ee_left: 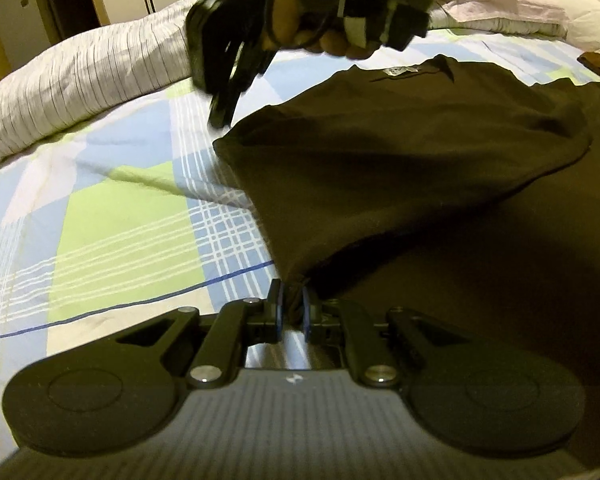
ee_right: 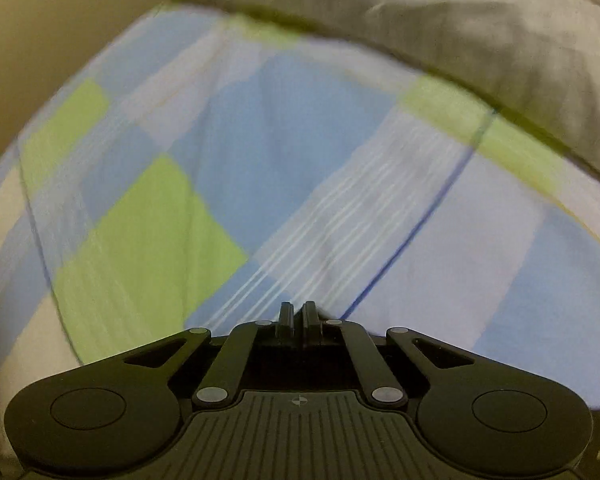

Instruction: Fold clothes

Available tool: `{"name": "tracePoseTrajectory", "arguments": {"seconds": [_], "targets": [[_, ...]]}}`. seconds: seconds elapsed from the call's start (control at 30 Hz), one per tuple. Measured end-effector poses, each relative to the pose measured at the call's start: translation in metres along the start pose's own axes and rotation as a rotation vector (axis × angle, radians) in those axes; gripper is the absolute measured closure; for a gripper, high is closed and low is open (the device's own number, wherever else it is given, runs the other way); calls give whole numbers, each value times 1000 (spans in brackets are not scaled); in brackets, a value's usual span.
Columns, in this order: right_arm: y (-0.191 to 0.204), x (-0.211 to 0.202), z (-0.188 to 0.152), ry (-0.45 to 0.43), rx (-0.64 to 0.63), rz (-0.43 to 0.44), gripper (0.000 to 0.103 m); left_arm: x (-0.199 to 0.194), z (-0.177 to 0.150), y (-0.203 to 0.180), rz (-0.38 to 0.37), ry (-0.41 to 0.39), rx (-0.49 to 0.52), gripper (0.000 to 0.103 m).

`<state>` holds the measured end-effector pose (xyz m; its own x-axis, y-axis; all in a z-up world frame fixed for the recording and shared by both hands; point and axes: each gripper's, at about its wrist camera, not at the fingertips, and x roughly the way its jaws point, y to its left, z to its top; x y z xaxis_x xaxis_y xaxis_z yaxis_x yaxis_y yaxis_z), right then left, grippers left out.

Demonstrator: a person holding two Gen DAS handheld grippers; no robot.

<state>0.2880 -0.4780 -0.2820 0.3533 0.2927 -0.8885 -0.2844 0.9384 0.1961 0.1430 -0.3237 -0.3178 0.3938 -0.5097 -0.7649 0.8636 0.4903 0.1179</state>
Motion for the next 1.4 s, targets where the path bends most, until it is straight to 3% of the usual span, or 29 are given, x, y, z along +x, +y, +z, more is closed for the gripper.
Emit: {"name": "tracePoseTrajectory", "arguments": {"seconds": [0.13, 0.27, 0.47, 0.57, 0.7, 0.83, 0.9, 1.1, 1.17, 1.2, 1.23, 1.4], "targets": [[-17, -40, -22, -153, 164, -3, 101, -8, -9, 11, -5, 51, -25, 94], [-24, -78, -88, -219, 271, -16, 101, -27, -10, 20, 24, 48, -19, 94], [-60, -106, -225, -132, 520, -117, 101, -27, 33, 13, 4, -56, 27, 93], [-80, -137, -279, -190, 620, -137, 101, -6, 50, 6, -32, -46, 48, 93], [-100, -177, -325, -200, 695, -253, 100, 15, 47, -8, -32, 46, 125, 93], [-128, -205, -364, -194, 805, -344, 100, 15, 38, -15, 5, 150, 177, 93], [-141, -217, -379, -175, 861, -383, 100, 3, 36, -21, 32, 160, 185, 93], [-148, -240, -348, -326, 706, -258, 99, -21, 53, -50, 67, 147, 160, 93], [-161, -237, -332, -346, 666, -235, 80, -22, 61, -65, 52, 132, 176, 93], [-169, -235, -325, -355, 647, -226, 43, -20, 65, -73, 38, 122, 192, 93], [-177, -233, -318, -363, 631, -216, 28, -19, 69, -81, 25, 111, 207, 93], [-221, -218, -317, -270, 662, -151, 28, -10, 89, -118, -43, 57, 274, 92]]}}
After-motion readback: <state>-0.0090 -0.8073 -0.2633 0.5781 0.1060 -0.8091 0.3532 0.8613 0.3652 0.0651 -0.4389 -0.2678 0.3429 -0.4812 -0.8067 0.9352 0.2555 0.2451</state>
